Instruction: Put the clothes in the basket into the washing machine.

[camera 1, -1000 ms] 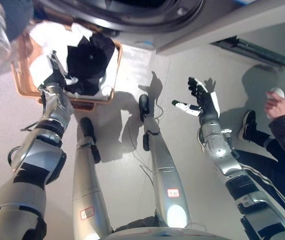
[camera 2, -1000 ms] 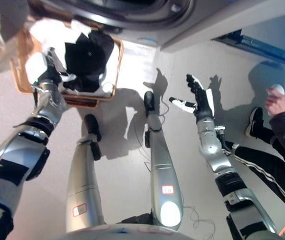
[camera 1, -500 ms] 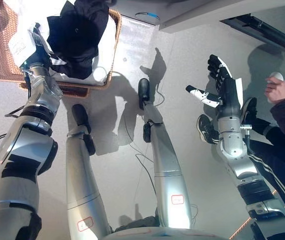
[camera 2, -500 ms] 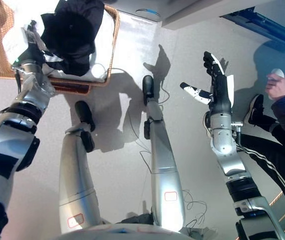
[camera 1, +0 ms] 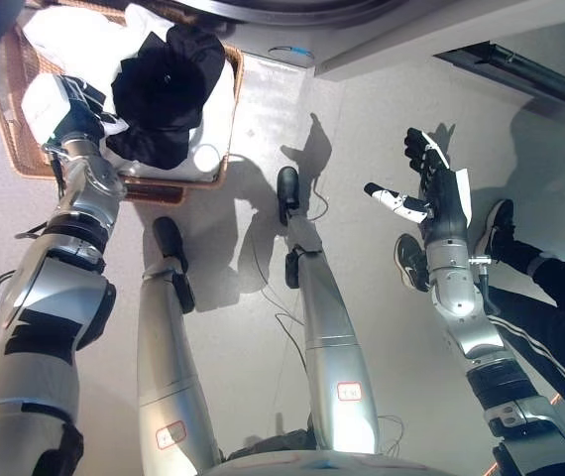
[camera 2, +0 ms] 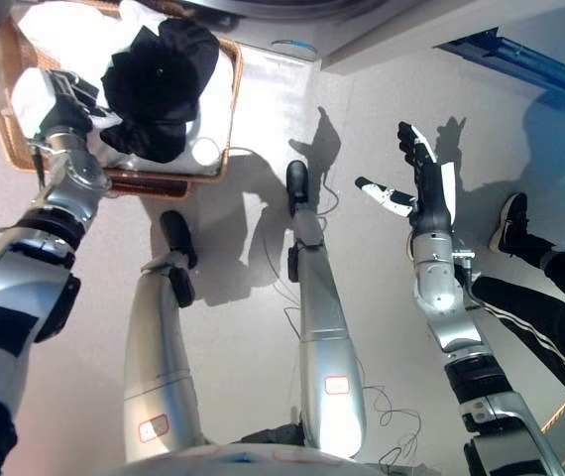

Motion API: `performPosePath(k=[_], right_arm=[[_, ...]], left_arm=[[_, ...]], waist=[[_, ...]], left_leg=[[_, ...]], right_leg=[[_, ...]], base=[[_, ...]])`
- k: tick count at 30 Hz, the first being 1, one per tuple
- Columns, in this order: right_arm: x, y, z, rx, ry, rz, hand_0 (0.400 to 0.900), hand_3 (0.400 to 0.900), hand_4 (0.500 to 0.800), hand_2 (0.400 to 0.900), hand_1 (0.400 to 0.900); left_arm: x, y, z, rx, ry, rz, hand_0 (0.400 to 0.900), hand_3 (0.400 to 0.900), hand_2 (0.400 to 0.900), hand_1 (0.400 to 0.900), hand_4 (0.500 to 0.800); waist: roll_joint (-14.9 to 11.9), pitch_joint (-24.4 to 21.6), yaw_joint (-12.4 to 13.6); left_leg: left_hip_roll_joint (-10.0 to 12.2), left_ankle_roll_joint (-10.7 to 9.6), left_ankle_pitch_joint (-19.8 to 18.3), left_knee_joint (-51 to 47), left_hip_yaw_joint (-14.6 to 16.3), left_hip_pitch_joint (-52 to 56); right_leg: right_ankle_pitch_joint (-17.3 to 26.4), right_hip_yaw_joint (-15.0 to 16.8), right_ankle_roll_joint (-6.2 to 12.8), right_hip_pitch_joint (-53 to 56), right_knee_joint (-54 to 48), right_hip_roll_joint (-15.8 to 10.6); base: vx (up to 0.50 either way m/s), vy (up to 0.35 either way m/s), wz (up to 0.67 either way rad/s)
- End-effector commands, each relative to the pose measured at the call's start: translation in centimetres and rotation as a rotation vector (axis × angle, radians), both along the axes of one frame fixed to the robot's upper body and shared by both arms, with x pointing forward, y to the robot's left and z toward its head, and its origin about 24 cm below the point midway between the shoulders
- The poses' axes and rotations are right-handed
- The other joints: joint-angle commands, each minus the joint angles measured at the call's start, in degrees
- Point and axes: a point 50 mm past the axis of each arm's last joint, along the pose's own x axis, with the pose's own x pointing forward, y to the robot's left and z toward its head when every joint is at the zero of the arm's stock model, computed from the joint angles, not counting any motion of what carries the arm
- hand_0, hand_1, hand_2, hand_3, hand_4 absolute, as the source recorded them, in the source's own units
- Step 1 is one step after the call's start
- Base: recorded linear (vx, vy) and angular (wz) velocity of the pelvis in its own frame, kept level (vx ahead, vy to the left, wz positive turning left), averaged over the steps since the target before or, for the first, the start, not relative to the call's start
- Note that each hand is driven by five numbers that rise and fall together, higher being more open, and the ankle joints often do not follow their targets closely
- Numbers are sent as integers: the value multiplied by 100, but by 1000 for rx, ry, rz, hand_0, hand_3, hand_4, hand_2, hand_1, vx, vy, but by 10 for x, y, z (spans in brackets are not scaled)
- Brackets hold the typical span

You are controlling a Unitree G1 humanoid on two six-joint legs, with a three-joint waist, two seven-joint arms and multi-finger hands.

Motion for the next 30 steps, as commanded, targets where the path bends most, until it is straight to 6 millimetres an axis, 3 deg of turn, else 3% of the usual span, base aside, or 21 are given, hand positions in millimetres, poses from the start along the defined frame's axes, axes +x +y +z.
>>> performPosePath(k=[1, 10, 16, 25, 28, 29, 30], right_arm=[[-17, -17, -18, -57, 67, -33, 900, 900, 800, 900, 900], [-5, -15, -57, -31, 265, -68, 900, 900, 800, 900, 900], [3, -14, -73, -24, 360, -80, 900, 900, 800, 900, 900], [4, -15, -79, -20, 401, -77, 900, 900, 800, 900, 900], [6, -10, -74, -29, 378, -45, 900, 900, 800, 900, 900], [7, -8, -69, -40, 361, -30, 900, 900, 800, 900, 900], [7, -7, -67, -45, 353, -23, 900, 900, 800, 900, 900]], left_arm=[[-8, -8, -53, -221, 29, -20, 400, 400, 400, 400, 500], [-13, -35, -91, -545, -10, -132, 400, 400, 400, 400, 500], [-15, -39, -101, -692, -27, -162, 400, 400, 400, 400, 500], [-16, -41, -106, -636, 34, -184, 400, 400, 400, 400, 500], [-16, -37, -103, -541, 69, -172, 400, 400, 400, 400, 500], [-14, -36, -100, -509, 75, -165, 829, 829, 829, 829, 758], [-13, -37, -99, -498, 81, -161, 900, 900, 900, 900, 800]], waist=[[332, -540, -112], [558, -393, 218], [736, -438, 321], [927, -602, 380], [925, -579, 350], [906, -553, 328], [895, -543, 313]], left_leg=[[121, -283, 279, -843, -454, 587], [201, -455, 792, -2391, -354, 2586], [255, -509, 1058, -3124, -308, 3449], [313, -508, 1169, -3525, -285, 3980], [297, -472, 1114, -3416, -256, 3934], [299, -463, 1101, -3361, -246, 3876], [305, -460, 1092, -3325, -240, 3841]], right_leg=[[163, -150, 167, 133, -263, -164], [82, -300, 146, 1746, -786, -211], [13, -402, 140, 2386, -938, -212], [-87, -458, 153, 2752, -938, -204], [-100, -405, 167, 2670, -857, -188], [-88, -388, 170, 2642, -849, -181], [-84, -386, 172, 2628, -858, -182]], base=[[84, -83, 7], [101, -66, 3], [78, -33, 6], [49, -14, 5], [-19, 19, -10], [-36, 3, -8], [-31, -16, -4]])
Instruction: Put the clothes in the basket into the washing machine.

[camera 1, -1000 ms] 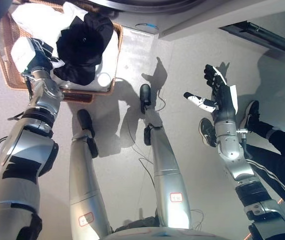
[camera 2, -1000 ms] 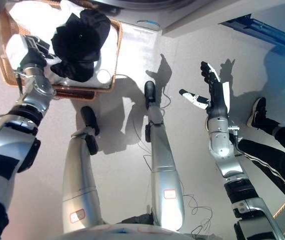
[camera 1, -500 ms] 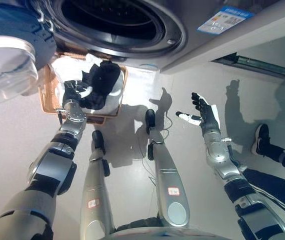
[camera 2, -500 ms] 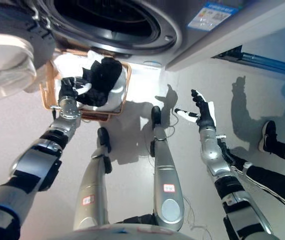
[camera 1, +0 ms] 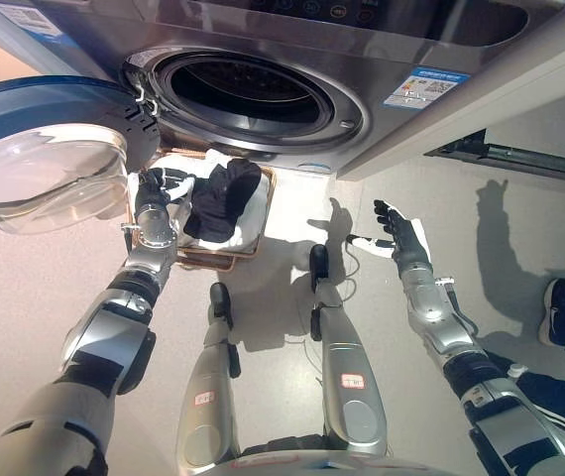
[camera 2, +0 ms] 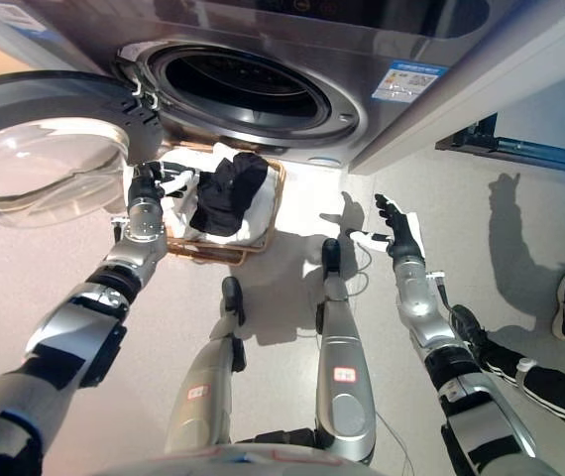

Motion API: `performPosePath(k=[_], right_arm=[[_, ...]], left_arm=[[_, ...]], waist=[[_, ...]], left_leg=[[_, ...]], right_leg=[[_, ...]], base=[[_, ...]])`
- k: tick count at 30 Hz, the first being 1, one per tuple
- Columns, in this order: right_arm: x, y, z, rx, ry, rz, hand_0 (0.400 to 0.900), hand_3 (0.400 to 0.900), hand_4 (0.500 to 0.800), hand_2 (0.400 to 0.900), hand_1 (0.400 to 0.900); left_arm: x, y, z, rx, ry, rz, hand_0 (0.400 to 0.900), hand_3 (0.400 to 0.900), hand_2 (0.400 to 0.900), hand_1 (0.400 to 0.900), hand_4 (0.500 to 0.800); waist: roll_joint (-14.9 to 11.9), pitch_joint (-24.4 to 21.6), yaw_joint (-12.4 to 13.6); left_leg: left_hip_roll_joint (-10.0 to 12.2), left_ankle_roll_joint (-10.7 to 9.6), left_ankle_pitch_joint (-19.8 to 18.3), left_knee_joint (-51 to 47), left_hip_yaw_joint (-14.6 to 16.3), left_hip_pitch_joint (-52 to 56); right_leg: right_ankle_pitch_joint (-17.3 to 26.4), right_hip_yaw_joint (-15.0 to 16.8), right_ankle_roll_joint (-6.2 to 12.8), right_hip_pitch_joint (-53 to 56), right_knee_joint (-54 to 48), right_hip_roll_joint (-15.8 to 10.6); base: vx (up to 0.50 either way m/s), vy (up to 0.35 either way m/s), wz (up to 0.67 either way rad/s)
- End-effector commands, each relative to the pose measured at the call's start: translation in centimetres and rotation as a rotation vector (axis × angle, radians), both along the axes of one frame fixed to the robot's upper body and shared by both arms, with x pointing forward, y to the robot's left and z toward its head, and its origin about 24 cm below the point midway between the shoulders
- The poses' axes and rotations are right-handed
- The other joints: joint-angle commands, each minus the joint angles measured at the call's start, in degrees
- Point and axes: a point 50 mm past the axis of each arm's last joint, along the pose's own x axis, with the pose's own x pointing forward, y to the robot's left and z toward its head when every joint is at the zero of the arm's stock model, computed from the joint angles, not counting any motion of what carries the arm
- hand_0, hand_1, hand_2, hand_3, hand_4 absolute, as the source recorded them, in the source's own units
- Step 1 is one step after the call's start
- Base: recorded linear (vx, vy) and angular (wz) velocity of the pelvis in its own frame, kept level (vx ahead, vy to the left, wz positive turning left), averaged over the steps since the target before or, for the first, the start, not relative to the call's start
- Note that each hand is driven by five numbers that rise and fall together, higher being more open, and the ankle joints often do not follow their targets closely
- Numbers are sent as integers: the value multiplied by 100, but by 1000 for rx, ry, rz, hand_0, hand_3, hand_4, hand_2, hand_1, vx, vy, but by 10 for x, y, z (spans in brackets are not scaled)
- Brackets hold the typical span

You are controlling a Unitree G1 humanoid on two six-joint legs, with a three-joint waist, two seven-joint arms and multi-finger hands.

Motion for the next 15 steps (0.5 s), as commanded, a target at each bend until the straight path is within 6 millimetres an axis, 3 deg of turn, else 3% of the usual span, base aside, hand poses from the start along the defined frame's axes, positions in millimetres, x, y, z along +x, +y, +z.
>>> performPosePath(k=[1, 9, 13, 15], right_arm=[[-8, -5, 10, -3, -75, 18, 900, 900, 800, 900, 900], [-8, 5, 34, -9, -201, 58, 900, 900, 800, 900, 900], [-10, 11, 49, -16, -274, 92, 900, 900, 800, 900, 900], [-11, 14, 63, -26, -344, 125, 900, 900, 800, 900, 900]], left_arm=[[0, 14, 7, 134, 5, 61, 900, 900, 900, 900, 800], [9, 5, 17, 263, 53, 91, 900, 900, 900, 900, 800], [14, 4, 33, 369, 47, 118, 900, 900, 900, 900, 800], [15, 16, 48, 467, 45, 166, 900, 900, 900, 900, 800]], waist=[[166, -425, -143], [48, -242, -334], [-39, -148, -448], [-149, -135, -559]], left_leg=[[305, -115, -209, 404, -201, -283], [366, -147, -187, 635, -196, -827], [417, -154, -274, 950, -215, -1266], [476, -159, -317, 1164, -206, -1667]], right_leg=[[-102, 233, 382, -413, 456, -131], [-78, 323, 356, -874, 522, -44], [-101, 411, 332, -1272, 695, 48], [-42, 439, 340, -1587, 729, 87]], base=[[0, 0, 0], [-46, -17, -3], [-58, -22, -13], [-68, -47, -10]])
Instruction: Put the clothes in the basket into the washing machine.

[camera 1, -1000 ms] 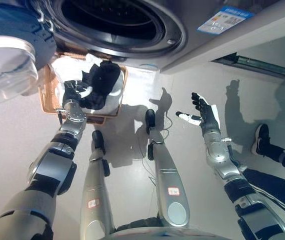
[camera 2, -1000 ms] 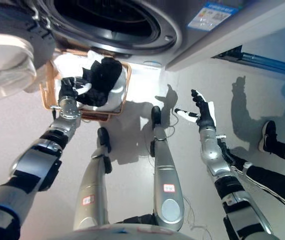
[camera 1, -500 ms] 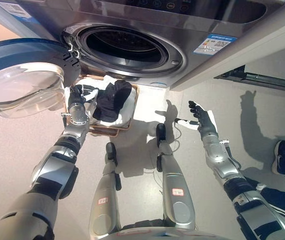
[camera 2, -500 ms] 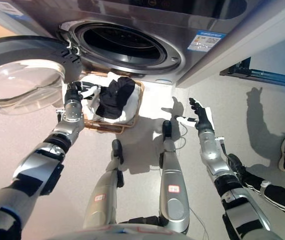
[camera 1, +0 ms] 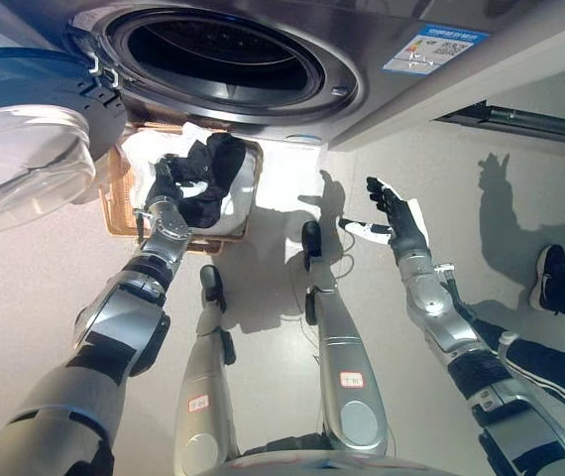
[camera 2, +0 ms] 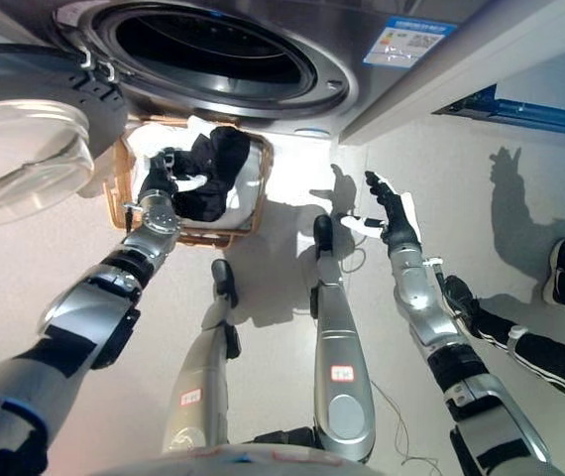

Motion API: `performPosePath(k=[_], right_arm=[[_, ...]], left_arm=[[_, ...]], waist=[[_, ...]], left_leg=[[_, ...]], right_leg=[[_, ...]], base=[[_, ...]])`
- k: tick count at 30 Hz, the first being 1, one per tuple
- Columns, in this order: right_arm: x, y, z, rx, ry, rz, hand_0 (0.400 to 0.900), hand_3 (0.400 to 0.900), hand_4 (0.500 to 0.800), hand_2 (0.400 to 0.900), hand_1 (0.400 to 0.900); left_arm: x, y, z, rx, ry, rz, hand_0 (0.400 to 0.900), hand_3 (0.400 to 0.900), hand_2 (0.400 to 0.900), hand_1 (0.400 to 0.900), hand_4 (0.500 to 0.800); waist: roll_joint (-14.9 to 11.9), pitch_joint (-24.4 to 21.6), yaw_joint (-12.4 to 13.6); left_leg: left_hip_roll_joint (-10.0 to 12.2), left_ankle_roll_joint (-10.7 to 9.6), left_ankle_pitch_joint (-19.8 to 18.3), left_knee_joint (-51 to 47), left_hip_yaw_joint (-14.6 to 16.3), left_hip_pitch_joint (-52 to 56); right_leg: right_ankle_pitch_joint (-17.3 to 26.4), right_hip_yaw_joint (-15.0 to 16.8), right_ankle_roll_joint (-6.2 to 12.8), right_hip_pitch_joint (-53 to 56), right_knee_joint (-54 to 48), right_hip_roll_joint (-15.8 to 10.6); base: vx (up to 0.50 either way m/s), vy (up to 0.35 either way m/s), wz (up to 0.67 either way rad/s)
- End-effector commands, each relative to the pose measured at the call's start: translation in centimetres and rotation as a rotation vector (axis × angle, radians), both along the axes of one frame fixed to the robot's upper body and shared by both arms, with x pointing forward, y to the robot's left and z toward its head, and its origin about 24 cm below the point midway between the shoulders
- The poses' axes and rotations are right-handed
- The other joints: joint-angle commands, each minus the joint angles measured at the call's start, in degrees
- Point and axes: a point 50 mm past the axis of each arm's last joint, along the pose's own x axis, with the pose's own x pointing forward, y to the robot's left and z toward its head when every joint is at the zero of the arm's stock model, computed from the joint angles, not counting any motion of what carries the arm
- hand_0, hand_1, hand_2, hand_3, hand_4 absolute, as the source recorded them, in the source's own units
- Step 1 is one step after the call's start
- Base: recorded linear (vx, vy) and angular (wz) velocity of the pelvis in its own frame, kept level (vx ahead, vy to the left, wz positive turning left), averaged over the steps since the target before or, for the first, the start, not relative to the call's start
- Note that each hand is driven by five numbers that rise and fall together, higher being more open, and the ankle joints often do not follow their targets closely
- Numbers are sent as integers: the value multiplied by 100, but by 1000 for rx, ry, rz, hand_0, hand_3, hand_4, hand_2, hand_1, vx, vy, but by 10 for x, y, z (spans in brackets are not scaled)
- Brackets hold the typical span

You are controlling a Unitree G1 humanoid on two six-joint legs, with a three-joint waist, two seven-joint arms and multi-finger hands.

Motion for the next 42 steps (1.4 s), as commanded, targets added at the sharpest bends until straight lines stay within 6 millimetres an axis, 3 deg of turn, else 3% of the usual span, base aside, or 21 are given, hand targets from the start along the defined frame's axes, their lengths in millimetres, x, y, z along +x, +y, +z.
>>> performPosePath(k=[1, 7, 13, 19, 22, 25, 34, 42], right_arm=[[-15, -3, 27, -15, -188, 32, 900, 900, 800, 900, 900], [-23, -10, 34, -20, -238, 8, 900, 900, 800, 900, 900], [-24, -8, 35, -15, -252, 3, 900, 900, 800, 900, 900], [-31, -6, 56, -27, -351, 47, 900, 900, 800, 900, 900], [-34, -9, 63, -33, -381, 43, 900, 900, 800, 900, 900], [-38, -16, 68, -32, -415, 13, 900, 900, 800, 900, 900], [-38, -18, 61, -34, -394, -12, 900, 900, 800, 900, 900], [-31, -24, 27, -45, -230, -54, 900, 900, 800, 900, 900]], left_arm=[[-1, 41, 33, 196, -60, 163, 900, 900, 900, 900, 800], [-2, 49, 46, 263, -96, 196, 900, 900, 900, 900, 800], [-1, 46, 44, 256, -94, 193, 900, 900, 900, 900, 800], [2, 47, 65, 347, -131, 201, 900, 900, 900, 900, 800], [3, 48, 72, 395, -143, 198, 400, 400, 400, 400, 500], [3, 51, 77, 386, -159, 206, 400, 400, 400, 400, 500], [4, 43, 70, 362, -161, 180, 400, 400, 400, 400, 500], [2, 33, 44, 122, -158, 144, 400, 400, 400, 400, 500]], waist=[[-192, -129, -238], [-196, -140, -258], [-180, -149, -261], [-263, -166, -327], [-266, -193, -341], [-258, -225, -350], [-228, -327, -340], [-52, -353, -193]], left_leg=[[460, -115, -309, 905, -204, -748], [455, -97, -394, 1263, -291, -1387], [448, -82, -426, 1354, -292, -1630], [479, -92, -443, 1516, -358, -2150], [486, -84, -481, 1657, -392, -2378], [466, -52, -547, 1888, -430, -2694], [442, -56, -501, 1814, -407, -2714], [405, -118, -359, 1321, -298, -1853]], right_leg=[[-89, 271, 388, -742, 586, 56], [-75, 259, 377, -1196, 724, 58], [-49, 274, 365, -1423, 751, 64], [1, 239, 379, -1838, 745, 106], [5, 232, 381, -2020, 803, 132], [9, 225, 378, -2282, 922, 159], [66, 217, 370, -2349, 867, 128], [30, 238, 350, -1680, 784, 42]], base=[[-50, -46, -3], [-31, -24, 3], [-9, 2, -4], [-40, -24, -1], [-43, -3, 0], [-31, 12, -2], [-10, 10, -3], [18, 0, 1]])
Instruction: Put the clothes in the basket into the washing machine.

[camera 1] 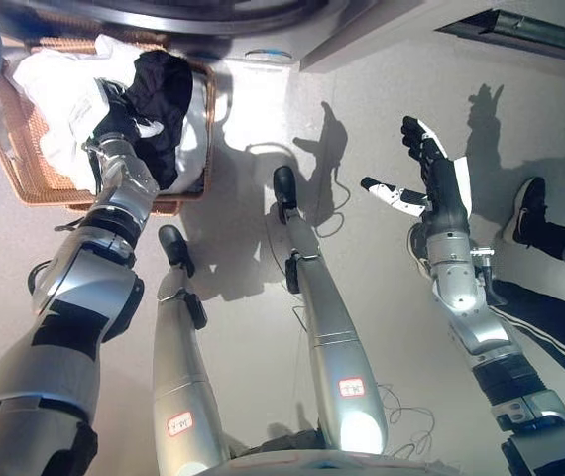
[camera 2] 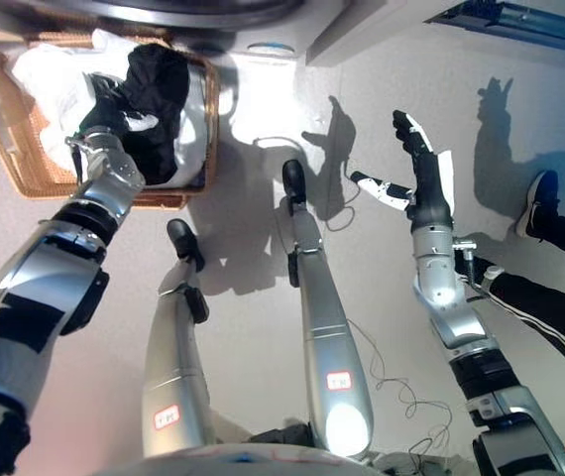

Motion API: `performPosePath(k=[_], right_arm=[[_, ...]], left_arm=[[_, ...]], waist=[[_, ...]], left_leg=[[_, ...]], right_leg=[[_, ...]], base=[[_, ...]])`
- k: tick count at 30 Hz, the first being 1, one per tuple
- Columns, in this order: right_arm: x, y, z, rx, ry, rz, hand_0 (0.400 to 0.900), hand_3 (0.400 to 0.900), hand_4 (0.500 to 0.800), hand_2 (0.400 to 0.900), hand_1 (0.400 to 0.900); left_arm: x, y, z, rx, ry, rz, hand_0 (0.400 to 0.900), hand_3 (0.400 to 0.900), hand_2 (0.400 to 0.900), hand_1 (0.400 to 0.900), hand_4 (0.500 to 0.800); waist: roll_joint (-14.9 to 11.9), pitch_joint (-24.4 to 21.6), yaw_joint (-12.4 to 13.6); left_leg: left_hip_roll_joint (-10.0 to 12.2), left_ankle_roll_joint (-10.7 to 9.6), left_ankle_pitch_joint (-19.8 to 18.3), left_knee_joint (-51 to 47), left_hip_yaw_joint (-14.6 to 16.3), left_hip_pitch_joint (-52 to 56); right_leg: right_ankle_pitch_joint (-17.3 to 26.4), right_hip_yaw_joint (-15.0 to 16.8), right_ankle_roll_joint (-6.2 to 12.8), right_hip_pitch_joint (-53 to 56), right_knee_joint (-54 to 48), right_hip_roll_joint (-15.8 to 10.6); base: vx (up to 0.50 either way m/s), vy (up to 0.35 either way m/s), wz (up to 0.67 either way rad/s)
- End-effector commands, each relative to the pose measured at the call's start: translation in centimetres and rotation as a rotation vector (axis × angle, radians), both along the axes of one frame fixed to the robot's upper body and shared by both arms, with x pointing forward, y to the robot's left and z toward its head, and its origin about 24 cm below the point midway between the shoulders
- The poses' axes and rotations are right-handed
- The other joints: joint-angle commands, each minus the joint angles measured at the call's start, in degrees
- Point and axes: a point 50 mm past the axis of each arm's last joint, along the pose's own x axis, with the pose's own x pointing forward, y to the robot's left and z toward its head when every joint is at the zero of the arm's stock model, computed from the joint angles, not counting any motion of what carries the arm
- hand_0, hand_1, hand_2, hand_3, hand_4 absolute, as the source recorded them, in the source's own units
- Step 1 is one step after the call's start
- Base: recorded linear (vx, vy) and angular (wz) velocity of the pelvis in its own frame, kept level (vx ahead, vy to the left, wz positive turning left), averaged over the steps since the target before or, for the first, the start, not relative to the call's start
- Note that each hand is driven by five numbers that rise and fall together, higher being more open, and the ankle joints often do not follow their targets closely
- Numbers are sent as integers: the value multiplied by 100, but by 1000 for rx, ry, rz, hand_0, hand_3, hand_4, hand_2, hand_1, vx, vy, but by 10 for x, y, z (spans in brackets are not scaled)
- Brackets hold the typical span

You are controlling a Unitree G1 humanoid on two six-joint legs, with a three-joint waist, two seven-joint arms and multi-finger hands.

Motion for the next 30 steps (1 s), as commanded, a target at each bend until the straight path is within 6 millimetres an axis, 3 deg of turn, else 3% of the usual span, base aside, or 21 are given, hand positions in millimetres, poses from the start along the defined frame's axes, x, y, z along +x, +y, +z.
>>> performPosePath(k=[1, 4, 5, 7, 9, 11, 13, 16, 21, 23, 27, 29, 30], right_arm=[[-15, -17, -26, -33, 80, -56, 900, 900, 800, 900, 900], [-14, -19, -35, -34, 129, -69, 900, 900, 800, 900, 900], [-15, -26, -47, -20, 192, -101, 900, 900, 800, 900, 900], [-16, -30, -52, -17, 219, -113, 900, 900, 800, 900, 900], [-16, -38, -63, 3, 282, -148, 900, 900, 800, 900, 900], [-16, -41, -66, 10, 301, -159, 900, 900, 800, 900, 900], [-18, -43, -72, 25, 335, -158, 900, 900, 800, 900, 900], [-20, -43, -74, 37, 346, -138, 900, 900, 800, 900, 900], [-25, -42, -77, 47, 359, -117, 900, 900, 800, 900, 900], [-26, -43, -74, 44, 346, -119, 900, 900, 800, 900, 900], [-30, -50, -70, 38, 325, -150, 900, 900, 800, 900, 900], [-34, -57, -65, 37, 297, -179, 900, 900, 800, 900, 900], [-34, -57, -65, 37, 297, -180, 900, 900, 800, 900, 900]], left_arm=[[-4, -13, -36, -205, -13, -43, 400, 400, 400, 400, 500], [-6, -18, -45, -302, -25, -75, 400, 400, 400, 400, 500], [-7, -25, -47, -442, -79, -126, 400, 400, 400, 400, 500], [-7, -25, -48, -536, -107, -155, 400, 400, 400, 400, 500], [-7, -27, -40, -717, -204, -234, 400, 400, 400, 400, 500], [-8, -27, -37, -747, -230, -247, 400, 400, 400, 400, 500], [-7, -28, -24, -931, -349, -316, 400, 400, 400, 400, 500], [-6, -24, -9, -1010, -419, -365, 400, 400, 400, 400, 500], [-1, -24, 20, -1054, -501, -428, 400, 400, 400, 400, 500], [1, -26, 42, -1074, -554, -460, 400, 400, 400, 400, 500], [3, -30, 63, -1106, -624, -492, 400, 400, 400, 400, 500], [3, -36, 85, -1109, -671, -540, 400, 400, 400, 400, 500], [3, -37, 85, -1109, -671, -540, 400, 400, 400, 400, 500]], waist=[[213, -459, 151], [270, -455, 219], [337, -469, 304], [365, -449, 342], [410, -431, 387], [426, -406, 407], [457, -446, 419], [450, -516, 406], [433, -635, 325], [409, -669, 258], [410, -748, 203], [428, -839, 139], [434, -852, 142]], left_leg=[[99, 19, 245, -451, -176, 378], [82, -3, 288, -681, -139, 825], [49, -20, 334, -875, -106, 1231], [59, -28, 363, -984, -93, 1460], [72, -40, 379, -1147, -74, 1904], [65, -38, 381, -1175, -86, 2003], [68, -41, 413, -1372, -88, 2259], [128, -71, 516, -1631, -106, 2401], [268, -138, 794, -2149, -121, 2500], [348, -173, 936, -2406, -110, 2508], [443, -239, 1158, -2846, -65, 2504], [522, -285, 1239, -3030, -57, 2379], [523, -287, 1240, -3028, -59, 2361]], right_leg=[[-34, 78, 478, 154, 94, -258], [-64, 76, 481, 515, 16, -288], [-95, 55, 484, 880, -65, -319], [-125, 54, 484, 1082, -99, -327], [-184, 15, 486, 1504, -179, -363], [-195, -14, 482, 1605, -193, -374], [-221, -63, 491, 1835, -287, -372], [-217, -101, 506, 1927, -417, -337], [-241, -155, 519, 1854, -517, -244], [-245, -162, 530, 1728, -516, -178], [-239, -206, 556, 1502, -574, -111], [-239, -235, 584, 1309, -629, -64], [-238, -237, 583, 1292, -627, -63]], base=[[66, 9, -1], [76, 11, -1], [61, -7, 5], [91, -6, 6], [103, -14, 9], [47, -17, 8], [58, -8, 7], [36, -17, 1], [64, -22, 2], [48, -14, -7], [54, -6, -7], [52, -40, -1], [42, -17, -1]])
